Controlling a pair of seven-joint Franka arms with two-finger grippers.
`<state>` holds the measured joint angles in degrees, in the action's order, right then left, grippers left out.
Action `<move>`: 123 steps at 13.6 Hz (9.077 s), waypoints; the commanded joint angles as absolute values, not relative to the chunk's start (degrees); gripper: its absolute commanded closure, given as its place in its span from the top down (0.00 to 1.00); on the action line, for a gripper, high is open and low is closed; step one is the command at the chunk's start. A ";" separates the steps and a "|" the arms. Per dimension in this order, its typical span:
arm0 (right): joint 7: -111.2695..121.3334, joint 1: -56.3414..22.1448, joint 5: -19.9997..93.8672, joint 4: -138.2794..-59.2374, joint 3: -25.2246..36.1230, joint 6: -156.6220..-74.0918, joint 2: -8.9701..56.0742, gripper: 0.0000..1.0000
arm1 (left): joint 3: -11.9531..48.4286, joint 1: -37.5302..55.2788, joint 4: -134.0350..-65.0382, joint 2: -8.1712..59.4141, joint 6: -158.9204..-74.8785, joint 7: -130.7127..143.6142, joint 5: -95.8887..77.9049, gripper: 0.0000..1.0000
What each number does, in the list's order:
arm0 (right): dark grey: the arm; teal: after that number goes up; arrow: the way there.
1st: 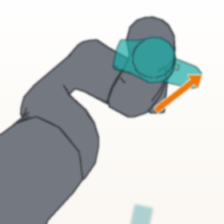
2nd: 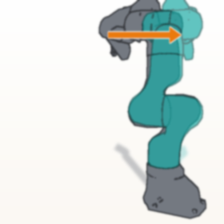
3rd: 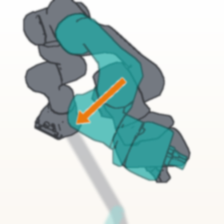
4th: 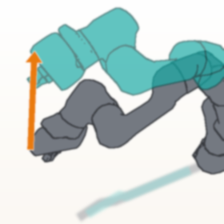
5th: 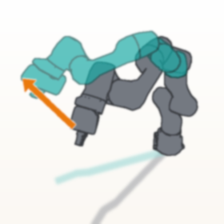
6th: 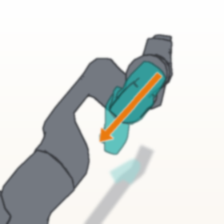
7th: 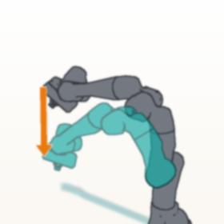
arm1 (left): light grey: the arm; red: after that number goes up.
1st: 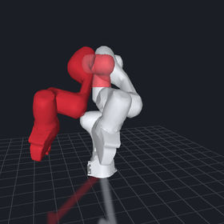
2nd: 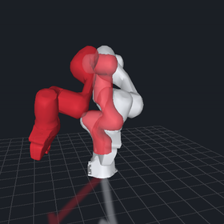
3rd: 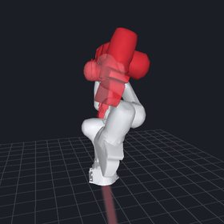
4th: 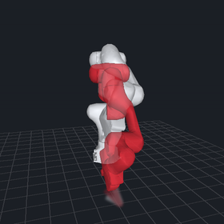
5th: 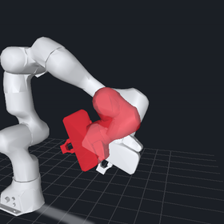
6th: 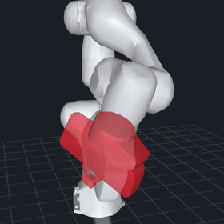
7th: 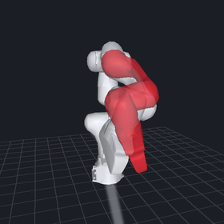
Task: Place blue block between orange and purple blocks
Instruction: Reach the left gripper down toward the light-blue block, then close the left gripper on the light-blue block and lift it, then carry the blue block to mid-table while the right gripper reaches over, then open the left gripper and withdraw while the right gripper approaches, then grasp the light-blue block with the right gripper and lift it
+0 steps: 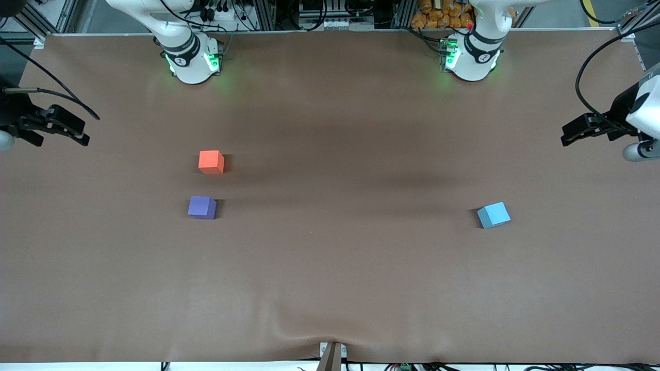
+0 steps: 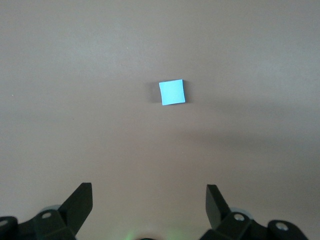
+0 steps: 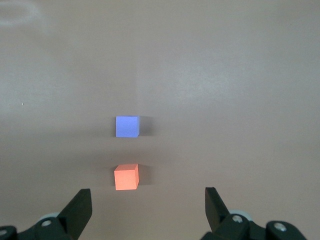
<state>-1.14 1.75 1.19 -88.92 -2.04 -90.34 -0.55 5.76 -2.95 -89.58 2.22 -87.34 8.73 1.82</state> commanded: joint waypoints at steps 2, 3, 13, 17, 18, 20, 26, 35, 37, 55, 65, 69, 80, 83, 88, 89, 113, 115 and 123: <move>-1.32 2.20 1.93 -88.42 -1.76 -89.56 -0.70 1.00 | 5.98 -2.99 -91.40 3.51 -89.47 8.96 2.37 1.00; -1.23 2.20 2.02 -88.42 -1.76 -89.56 -0.70 1.00 | 5.98 -2.99 -91.41 4.47 -89.82 8.88 2.37 1.00; -1.14 2.20 2.02 -88.42 -1.76 -89.56 -0.62 1.00 | 5.45 -5.80 -92.19 22.75 -112.75 10.72 2.90 1.00; -1.05 2.20 2.02 -88.42 -1.76 -89.56 -0.62 1.00 | 6.06 -8.79 -100.01 24.69 -121.55 11.42 2.20 1.00; -1.05 2.20 2.02 -88.42 -1.76 -89.47 -0.62 1.00 | 6.06 -7.83 -100.28 24.78 -121.55 12.73 2.11 1.00; -1.05 2.20 2.02 -88.42 -1.85 -89.56 -0.62 1.00 | 6.06 -5.11 -100.55 26.44 -121.73 17.11 2.11 1.00; -1.05 2.20 2.02 -88.42 -1.76 -89.56 -0.62 1.00 | 5.89 -2.02 -101.51 29.44 -123.22 23.64 2.99 1.00; -0.97 2.28 2.02 -88.42 -1.76 -89.56 -0.62 1.00 | 5.71 -2.55 -105.82 31.81 -129.81 23.73 2.99 1.00; -0.97 2.37 2.02 -88.42 -1.76 -89.56 -0.62 1.00 | 5.71 -2.46 -105.82 32.52 -130.51 23.73 2.99 1.00; -0.97 2.72 2.02 -88.42 -1.76 -89.56 -0.53 1.00 | 9.93 13.51 -90.90 31.28 -119.90 27.60 2.64 0.00; -0.88 2.11 2.11 -88.24 -1.85 -89.65 -0.44 1.00 | 9.93 36.82 -75.67 44.90 -124.17 33.13 0.35 0.00; -1.06 1.85 2.20 -87.98 -2.11 -89.74 1.84 1.00 | 10.20 41.73 -75.15 50.70 -134.96 34.45 0.09 0.00; -8.74 -3.94 1.67 -88.68 -2.29 -92.37 10.81 1.00 | 4.59 41.84 -74.79 37.21 -124.57 42.89 0.00 1.00; -18.27 -10.17 1.06 -88.68 -2.37 -92.46 12.47 1.00 | -1.48 40.79 -75.75 26.76 -112.39 43.15 -0.35 1.00; -28.19 -19.23 2.11 -88.68 -2.37 -100.44 18.18 1.00 | -2.46 25.00 -75.85 15.92 -93.99 38.87 0.44 1.00; -30.91 -21.60 2.20 -88.77 -2.37 -102.46 20.02 1.00 | -2.03 21.31 -75.94 14.60 -91.69 35.54 0.09 1.00; -51.42 -39.02 1.32 -92.64 -2.29 -124.19 38.85 1.00 | -2.02 6.50 -76.82 3.96 -82.35 13.54 -0.09 1.00; -51.42 -39.20 1.23 -93.34 -2.29 -124.28 38.93 1.00 | -1.93 6.59 -76.90 3.87 -82.09 13.71 -0.09 1.00; -50.10 -37.45 -1.05 -91.68 -2.20 -122.09 36.92 0.14 | -2.20 6.42 -77.08 3.51 -81.65 13.80 0.17 1.00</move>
